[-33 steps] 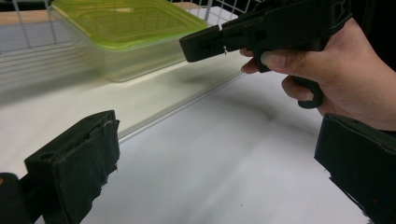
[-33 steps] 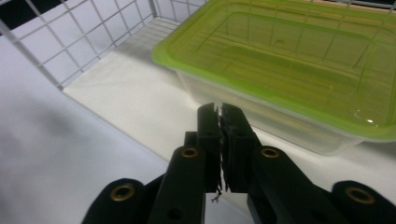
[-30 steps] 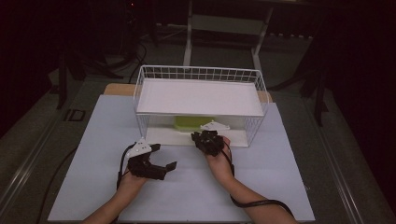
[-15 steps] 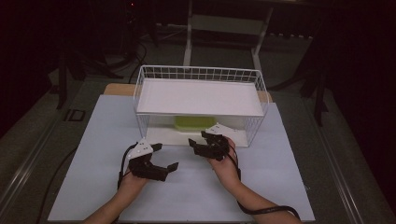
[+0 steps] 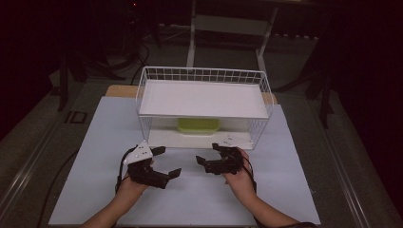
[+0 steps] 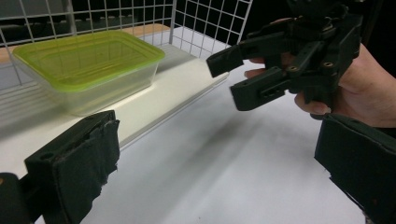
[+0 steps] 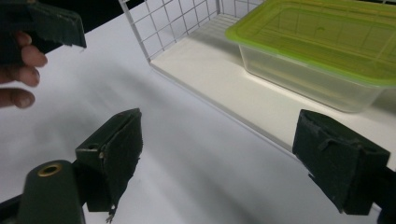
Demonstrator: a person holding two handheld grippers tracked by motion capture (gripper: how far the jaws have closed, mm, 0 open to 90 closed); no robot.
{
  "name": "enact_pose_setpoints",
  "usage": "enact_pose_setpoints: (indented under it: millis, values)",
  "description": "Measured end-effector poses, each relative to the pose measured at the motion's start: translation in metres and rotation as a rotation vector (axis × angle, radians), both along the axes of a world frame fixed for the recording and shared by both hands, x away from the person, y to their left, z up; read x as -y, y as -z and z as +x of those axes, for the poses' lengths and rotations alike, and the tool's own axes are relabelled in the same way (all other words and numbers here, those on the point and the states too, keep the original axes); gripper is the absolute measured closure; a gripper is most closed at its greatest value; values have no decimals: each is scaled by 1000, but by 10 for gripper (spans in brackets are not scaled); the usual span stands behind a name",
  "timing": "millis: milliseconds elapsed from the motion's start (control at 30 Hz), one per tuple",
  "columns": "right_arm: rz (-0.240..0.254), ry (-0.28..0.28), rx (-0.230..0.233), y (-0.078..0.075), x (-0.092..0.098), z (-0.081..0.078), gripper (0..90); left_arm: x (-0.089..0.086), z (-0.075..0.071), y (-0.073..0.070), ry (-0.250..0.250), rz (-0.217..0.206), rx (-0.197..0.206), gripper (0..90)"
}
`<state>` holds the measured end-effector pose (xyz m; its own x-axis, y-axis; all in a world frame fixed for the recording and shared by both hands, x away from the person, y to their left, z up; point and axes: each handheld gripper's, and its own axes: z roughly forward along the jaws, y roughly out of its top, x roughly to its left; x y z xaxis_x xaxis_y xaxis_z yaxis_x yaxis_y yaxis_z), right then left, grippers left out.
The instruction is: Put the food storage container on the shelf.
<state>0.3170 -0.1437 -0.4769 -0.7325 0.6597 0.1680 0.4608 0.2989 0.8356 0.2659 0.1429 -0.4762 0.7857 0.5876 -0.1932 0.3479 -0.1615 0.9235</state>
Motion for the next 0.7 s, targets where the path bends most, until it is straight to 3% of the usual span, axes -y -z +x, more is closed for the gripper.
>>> enact_pose_setpoints:
  millis: [333,500,700]
  values:
    - [27,-1,1,-3,18,-19,165,-7,-12,-1,24,-10,-2,5]
    - [15,-6,12,-2,26,-29,166,-8,-17,-1,41,-7,-4,5]
    - [11,-29,20,-3,36,-39,167,-7,-25,-1,67,17,4,5]
